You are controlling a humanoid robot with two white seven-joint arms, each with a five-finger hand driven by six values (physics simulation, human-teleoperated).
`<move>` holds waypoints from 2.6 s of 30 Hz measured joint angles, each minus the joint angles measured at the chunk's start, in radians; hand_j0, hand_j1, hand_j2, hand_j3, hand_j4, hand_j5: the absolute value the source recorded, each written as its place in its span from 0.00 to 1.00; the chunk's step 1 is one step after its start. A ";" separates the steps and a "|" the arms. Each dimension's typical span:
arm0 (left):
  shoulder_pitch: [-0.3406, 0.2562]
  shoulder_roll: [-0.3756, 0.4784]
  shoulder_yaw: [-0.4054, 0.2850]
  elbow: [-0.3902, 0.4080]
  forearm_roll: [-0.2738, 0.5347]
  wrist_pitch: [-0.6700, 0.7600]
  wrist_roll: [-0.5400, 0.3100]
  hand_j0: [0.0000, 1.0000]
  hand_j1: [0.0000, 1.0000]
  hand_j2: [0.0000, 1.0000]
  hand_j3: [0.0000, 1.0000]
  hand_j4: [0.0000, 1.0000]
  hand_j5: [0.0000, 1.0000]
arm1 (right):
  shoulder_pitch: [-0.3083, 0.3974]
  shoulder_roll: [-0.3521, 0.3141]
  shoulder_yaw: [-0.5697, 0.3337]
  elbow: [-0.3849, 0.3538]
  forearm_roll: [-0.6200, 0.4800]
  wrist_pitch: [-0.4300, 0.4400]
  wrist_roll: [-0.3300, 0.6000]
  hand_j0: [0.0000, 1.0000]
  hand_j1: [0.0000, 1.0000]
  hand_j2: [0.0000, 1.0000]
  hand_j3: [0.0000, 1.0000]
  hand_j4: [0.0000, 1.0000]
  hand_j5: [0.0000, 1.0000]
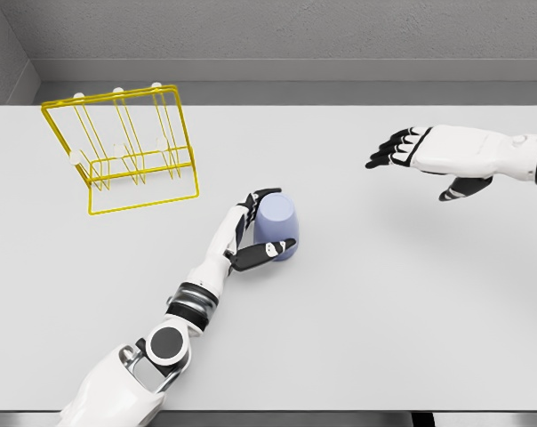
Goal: Place the cup on the cup holder with both arms
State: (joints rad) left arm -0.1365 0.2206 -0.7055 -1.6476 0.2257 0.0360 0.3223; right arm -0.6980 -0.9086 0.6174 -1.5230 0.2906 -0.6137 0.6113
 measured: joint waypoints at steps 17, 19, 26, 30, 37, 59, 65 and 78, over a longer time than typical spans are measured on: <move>0.009 0.002 0.010 -0.029 -0.051 0.000 0.002 0.64 0.64 0.64 0.64 0.64 0.64 | 0.003 0.001 0.002 0.001 0.000 0.000 0.000 1.00 1.00 1.00 1.00 1.00 1.00; 0.009 0.002 0.013 -0.038 -0.055 -0.001 0.002 0.64 0.64 0.64 0.64 0.64 0.64 | 0.003 0.001 0.002 0.001 0.000 0.000 0.000 1.00 1.00 1.00 1.00 1.00 1.00; 0.011 0.005 0.026 -0.082 -0.060 -0.005 0.001 0.64 0.64 0.64 0.64 0.64 0.64 | 0.003 0.007 0.004 0.001 0.001 0.000 0.000 1.00 1.00 1.00 1.00 1.00 1.00; 0.009 0.002 0.050 -0.099 -0.059 -0.015 0.000 0.64 0.64 0.64 0.64 0.64 0.64 | 0.002 0.010 0.004 0.001 0.002 0.000 0.000 1.00 1.00 1.00 1.00 1.00 1.00; 0.000 -0.002 0.094 -0.113 -0.057 -0.080 -0.002 0.64 0.64 0.64 0.64 0.64 0.64 | 0.003 0.015 0.004 0.001 0.002 0.000 0.000 1.00 1.00 1.00 1.00 1.00 1.00; -0.023 -0.006 0.207 -0.115 -0.050 -0.306 0.001 0.64 0.64 0.64 0.64 0.64 0.64 | 0.009 0.030 0.005 0.001 0.003 0.000 0.000 1.00 1.00 1.00 1.00 1.00 1.00; -0.040 -0.004 0.238 -0.116 -0.047 -0.309 0.002 0.64 0.64 0.64 0.64 0.64 0.64 | 0.011 0.036 0.006 0.001 0.005 0.000 0.000 1.00 1.00 1.00 1.00 1.00 1.00; -0.040 0.012 0.283 -0.115 -0.038 -0.244 0.001 0.64 0.64 0.64 0.64 0.64 0.64 | 0.009 0.050 0.006 0.003 0.006 0.000 0.000 1.00 1.00 1.00 1.00 1.00 1.00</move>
State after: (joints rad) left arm -0.1764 0.2321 -0.4225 -1.7630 0.1881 -0.2081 0.3237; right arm -0.6888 -0.8583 0.6233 -1.5200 0.2970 -0.6136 0.6113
